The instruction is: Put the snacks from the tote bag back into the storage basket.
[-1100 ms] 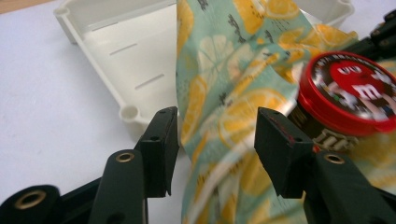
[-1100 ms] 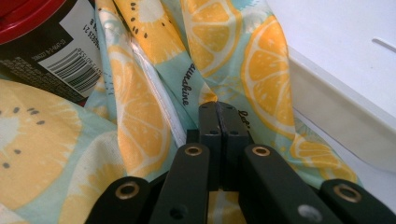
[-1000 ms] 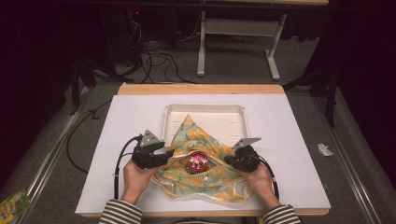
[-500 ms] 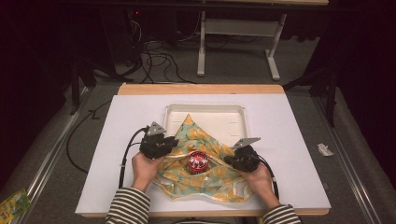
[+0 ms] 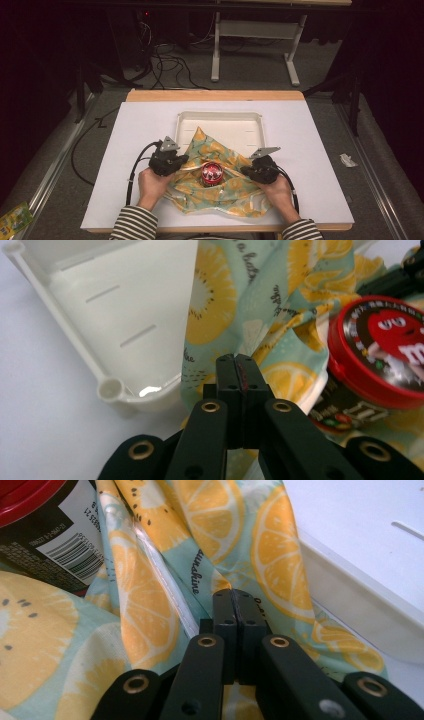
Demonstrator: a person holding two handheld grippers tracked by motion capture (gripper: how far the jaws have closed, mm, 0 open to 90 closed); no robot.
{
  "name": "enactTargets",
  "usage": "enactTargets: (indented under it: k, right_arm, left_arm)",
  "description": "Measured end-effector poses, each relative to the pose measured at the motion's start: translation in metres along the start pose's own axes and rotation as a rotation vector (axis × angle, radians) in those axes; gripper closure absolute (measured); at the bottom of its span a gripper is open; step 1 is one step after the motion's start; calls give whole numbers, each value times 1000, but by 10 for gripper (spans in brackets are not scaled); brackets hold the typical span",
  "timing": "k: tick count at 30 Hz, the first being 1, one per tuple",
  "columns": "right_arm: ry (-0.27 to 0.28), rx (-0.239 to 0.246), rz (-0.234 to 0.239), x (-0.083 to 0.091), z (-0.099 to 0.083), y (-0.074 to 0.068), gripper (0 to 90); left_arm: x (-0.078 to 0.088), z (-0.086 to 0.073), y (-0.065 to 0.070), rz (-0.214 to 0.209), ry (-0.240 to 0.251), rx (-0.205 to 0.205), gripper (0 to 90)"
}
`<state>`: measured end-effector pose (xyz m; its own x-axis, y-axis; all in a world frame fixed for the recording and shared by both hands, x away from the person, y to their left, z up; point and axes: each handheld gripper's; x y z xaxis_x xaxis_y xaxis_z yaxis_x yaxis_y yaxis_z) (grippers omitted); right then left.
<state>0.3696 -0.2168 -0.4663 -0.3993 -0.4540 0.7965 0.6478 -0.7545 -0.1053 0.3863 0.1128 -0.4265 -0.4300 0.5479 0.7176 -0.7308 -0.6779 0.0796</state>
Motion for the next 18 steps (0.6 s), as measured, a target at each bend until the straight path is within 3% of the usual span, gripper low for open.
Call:
enactTargets:
  k: [10,15,18]
  right_arm:
    - [-2,-18,-16,-1,0,5,900]
    - [-17,-36,-27,0,2,6,900]
    - [-17,-44,-33,0,2,7,900]
  left_arm:
    - [-10,-25,-9,10,-71,54,900]
    - [-24,-36,-18,23,-113,83,900]
    - [-22,-39,-22,14,-91,108,900]
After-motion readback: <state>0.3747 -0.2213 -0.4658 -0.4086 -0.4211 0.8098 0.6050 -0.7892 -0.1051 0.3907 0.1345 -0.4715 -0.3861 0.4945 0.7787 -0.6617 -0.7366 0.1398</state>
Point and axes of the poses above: each handheld gripper's, and its own axes: x roughly backward along the jaws, z roughly out of its top, y roughly to its right, and after that the axes turned 3 degrees about -y, right-handed
